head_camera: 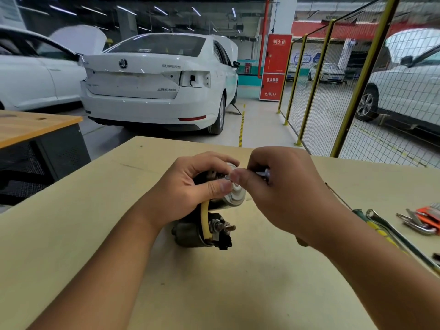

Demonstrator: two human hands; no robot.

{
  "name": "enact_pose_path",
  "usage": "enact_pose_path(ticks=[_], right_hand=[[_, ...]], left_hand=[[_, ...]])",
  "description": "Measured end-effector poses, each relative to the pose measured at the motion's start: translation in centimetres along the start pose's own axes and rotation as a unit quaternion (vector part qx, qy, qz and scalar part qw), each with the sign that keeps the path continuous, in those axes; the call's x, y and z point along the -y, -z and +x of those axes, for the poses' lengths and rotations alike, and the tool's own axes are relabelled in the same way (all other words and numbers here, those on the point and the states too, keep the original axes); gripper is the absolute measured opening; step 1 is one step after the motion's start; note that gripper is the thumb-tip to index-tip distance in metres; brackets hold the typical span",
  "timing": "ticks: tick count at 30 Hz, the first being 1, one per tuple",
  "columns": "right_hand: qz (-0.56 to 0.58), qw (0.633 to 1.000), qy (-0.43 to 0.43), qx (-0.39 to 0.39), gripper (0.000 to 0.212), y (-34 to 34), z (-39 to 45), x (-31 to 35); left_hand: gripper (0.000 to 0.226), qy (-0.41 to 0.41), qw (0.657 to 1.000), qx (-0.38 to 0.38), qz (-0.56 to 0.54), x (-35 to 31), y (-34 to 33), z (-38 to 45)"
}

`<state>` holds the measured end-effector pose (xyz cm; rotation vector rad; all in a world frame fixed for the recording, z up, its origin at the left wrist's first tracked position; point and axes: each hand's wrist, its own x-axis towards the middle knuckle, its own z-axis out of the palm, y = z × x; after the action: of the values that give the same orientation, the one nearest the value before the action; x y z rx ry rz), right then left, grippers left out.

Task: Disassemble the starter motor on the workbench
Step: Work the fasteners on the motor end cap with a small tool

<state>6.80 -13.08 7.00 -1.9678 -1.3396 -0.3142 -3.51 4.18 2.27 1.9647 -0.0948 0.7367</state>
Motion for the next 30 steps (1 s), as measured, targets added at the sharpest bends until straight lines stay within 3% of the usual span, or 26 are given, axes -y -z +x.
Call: enact_pose_path(ticks=[2,4,7,10,12,15,18,19,22,23,24,27,28,30], right_hand=[[0.027,0.999,-0.003,0.029,0.035,0.2,0.1,-0.3],[0.215,0.968,-0.070,0.112,0.033,0.8,0.3,-0.7],[0.486,0.828,-0.172,0.222,0.022,1.9,0.9,-2.1],[0.602,0.725,-0.146,0.301,0.020,2.5,1.1,-3.9],[0.653,0.681,-0.104,0.315,0.024,2.3,1.0,-5.0],[0.679,0.669,-0.067,0.293,0.031,1.6,0.8,-5.8],[0.663,0.708,-0.060,0.235,0.024,0.9,0.6,-5.6],[0.675,0.703,-0.058,0.218,0.026,0.9,0.6,-5.6],[0.751,0.634,-0.041,0.181,0.033,2.2,1.0,-6.0],[0.749,0.639,-0.040,0.168,0.031,2.8,1.2,-6.3],[0.715,0.681,-0.054,0.148,0.029,3.2,1.3,-6.6],[0.436,0.880,-0.178,0.062,0.026,1.8,0.6,-7.9],[0.337,0.917,-0.210,0.044,0.024,0.6,0.3,-8.4],[0.178,0.957,-0.225,0.042,0.017,-1.6,-0.4,-9.2]], left_hand=[[0.021,-0.002,1.000,-0.005,0.000,-0.1,0.1,-0.1],[0.022,-0.004,1.000,-0.014,-0.007,-0.5,0.2,-0.1],[0.020,-0.008,1.000,-0.026,-0.010,-0.7,0.2,-0.1],[0.017,-0.010,1.000,-0.023,-0.006,-0.7,0.3,0.0],[0.018,-0.014,1.000,-0.023,-0.009,-0.6,0.4,0.0],[0.019,-0.018,0.999,-0.022,-0.017,-0.7,0.4,-0.1],[0.021,-0.018,0.999,-0.024,-0.012,-0.5,0.5,0.0],[0.022,-0.016,0.999,-0.025,-0.011,-0.4,0.5,-0.1],[0.020,-0.012,0.999,-0.026,-0.020,-0.4,0.6,0.0],[0.021,-0.011,0.999,-0.026,-0.021,-0.4,0.6,-0.1],[0.023,-0.012,0.999,-0.025,-0.021,-0.4,0.6,-0.1],[0.024,-0.017,0.999,-0.015,-0.027,-0.3,0.7,-0.1],[0.025,-0.019,0.999,-0.014,-0.031,-0.3,0.8,-0.1],[0.026,-0.021,0.999,-0.011,-0.039,-0.1,0.9,-0.1]])
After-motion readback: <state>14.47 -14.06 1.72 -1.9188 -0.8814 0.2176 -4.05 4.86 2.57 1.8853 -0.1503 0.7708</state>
